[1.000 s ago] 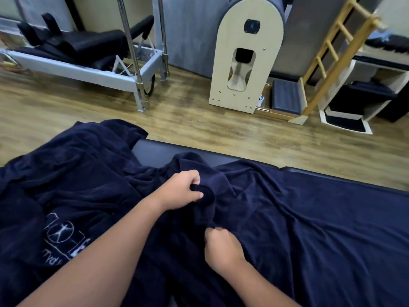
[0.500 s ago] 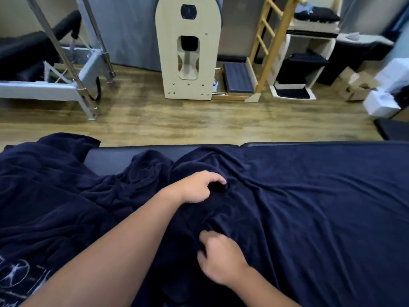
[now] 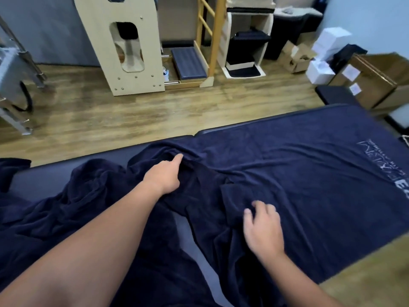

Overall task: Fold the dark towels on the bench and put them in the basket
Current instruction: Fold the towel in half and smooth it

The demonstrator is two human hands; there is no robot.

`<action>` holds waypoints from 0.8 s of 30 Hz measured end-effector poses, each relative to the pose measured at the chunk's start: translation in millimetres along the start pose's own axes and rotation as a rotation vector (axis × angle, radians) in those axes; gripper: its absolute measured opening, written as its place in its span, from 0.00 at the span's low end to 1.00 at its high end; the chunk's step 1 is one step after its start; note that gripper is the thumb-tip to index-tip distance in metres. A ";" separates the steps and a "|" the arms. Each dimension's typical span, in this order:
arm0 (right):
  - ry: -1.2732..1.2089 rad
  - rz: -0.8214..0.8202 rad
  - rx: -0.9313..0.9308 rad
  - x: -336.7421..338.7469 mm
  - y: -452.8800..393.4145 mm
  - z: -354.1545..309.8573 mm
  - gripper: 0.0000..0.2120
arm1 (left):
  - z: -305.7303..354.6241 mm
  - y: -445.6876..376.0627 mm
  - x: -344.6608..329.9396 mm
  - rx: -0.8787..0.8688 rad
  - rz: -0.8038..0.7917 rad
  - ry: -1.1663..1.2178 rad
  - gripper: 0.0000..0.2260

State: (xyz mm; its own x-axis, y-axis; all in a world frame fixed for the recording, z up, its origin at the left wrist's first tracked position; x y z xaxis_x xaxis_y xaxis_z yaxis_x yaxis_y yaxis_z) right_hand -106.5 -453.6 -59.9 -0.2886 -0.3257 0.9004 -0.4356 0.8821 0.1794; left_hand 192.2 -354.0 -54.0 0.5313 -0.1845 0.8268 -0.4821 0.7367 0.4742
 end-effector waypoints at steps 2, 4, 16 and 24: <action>0.128 -0.038 0.178 -10.2 7.4 -42.3 0.29 | -11.9 -2.5 -6.7 0.118 -0.022 0.058 0.42; 0.268 -0.189 0.248 -33.7 8.2 -66.8 0.35 | -31.5 -5.3 -13.7 0.269 -0.020 0.179 0.41; 0.083 -0.013 -0.064 12.2 -21.1 21.5 0.08 | -17.8 -17.1 17.0 0.233 0.237 0.261 0.15; 0.259 -0.254 -0.313 40.5 9.4 149.7 0.10 | 97.4 -47.9 16.8 -0.096 0.151 0.251 0.41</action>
State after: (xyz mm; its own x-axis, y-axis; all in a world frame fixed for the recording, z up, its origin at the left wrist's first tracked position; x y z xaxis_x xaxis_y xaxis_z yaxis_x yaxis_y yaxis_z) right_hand -249.9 -509.5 -81.1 0.0332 -0.4839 0.8745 -0.1754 0.8586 0.4818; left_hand 156.3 -455.7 -33.4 0.6195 0.0897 0.7799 -0.5074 0.8038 0.3107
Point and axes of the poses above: each hand's wrist, its own y-axis away from the middle knuckle, its own x-axis out of the back of the hand, z = x × y, the point moved 9 cm from there along -y, towards the middle knuckle, and after that the axes turned 5 degrees about -z, right-handed, at the moved point
